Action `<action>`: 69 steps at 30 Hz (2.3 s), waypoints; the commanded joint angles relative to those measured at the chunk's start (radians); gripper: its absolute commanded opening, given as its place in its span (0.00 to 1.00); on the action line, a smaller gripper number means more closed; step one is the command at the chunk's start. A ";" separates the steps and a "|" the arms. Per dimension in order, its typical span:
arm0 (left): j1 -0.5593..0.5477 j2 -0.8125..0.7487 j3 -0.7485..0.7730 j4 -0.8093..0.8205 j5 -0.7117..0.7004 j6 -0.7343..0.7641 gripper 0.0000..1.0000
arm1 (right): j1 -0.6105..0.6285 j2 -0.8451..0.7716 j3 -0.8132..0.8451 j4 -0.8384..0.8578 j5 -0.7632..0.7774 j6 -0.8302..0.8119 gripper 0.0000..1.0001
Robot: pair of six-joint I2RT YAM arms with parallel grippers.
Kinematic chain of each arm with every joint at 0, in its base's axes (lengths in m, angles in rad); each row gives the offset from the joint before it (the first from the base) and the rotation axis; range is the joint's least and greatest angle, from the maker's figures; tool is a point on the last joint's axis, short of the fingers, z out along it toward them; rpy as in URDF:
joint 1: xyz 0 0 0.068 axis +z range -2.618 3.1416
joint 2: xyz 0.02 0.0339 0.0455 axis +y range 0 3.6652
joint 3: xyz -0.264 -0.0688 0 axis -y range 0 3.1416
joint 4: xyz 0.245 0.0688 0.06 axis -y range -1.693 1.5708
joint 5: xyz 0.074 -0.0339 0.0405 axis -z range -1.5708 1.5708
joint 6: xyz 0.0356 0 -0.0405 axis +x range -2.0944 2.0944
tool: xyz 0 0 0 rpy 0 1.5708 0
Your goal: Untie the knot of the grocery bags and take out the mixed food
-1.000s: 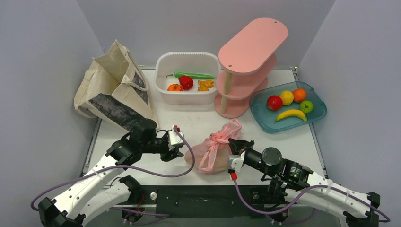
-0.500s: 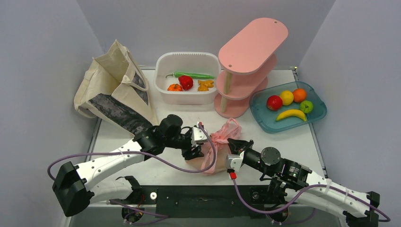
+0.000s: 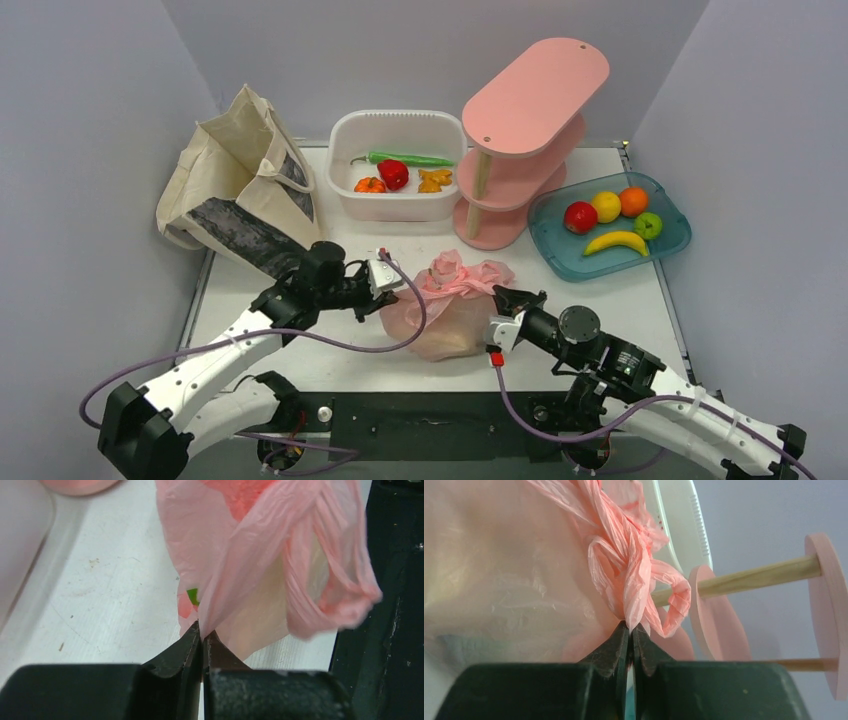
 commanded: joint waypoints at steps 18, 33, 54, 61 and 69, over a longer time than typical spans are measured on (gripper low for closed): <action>0.053 -0.361 -0.100 -0.287 -0.124 0.192 0.01 | -0.402 0.208 0.248 -0.154 -0.236 0.173 0.00; -0.070 -0.126 0.439 -0.432 0.129 0.105 0.48 | -0.397 0.419 0.537 -0.470 -0.480 0.405 0.68; -0.433 -0.094 0.323 -0.200 0.044 0.142 0.46 | -0.307 0.251 0.470 -0.723 -0.428 0.179 0.65; -0.470 0.026 0.301 -0.009 0.053 0.171 0.51 | -0.296 0.278 0.334 -0.536 -0.342 0.196 0.42; -0.502 0.125 0.241 0.068 -0.030 0.203 0.52 | -0.296 0.290 0.376 -0.480 -0.350 0.304 0.00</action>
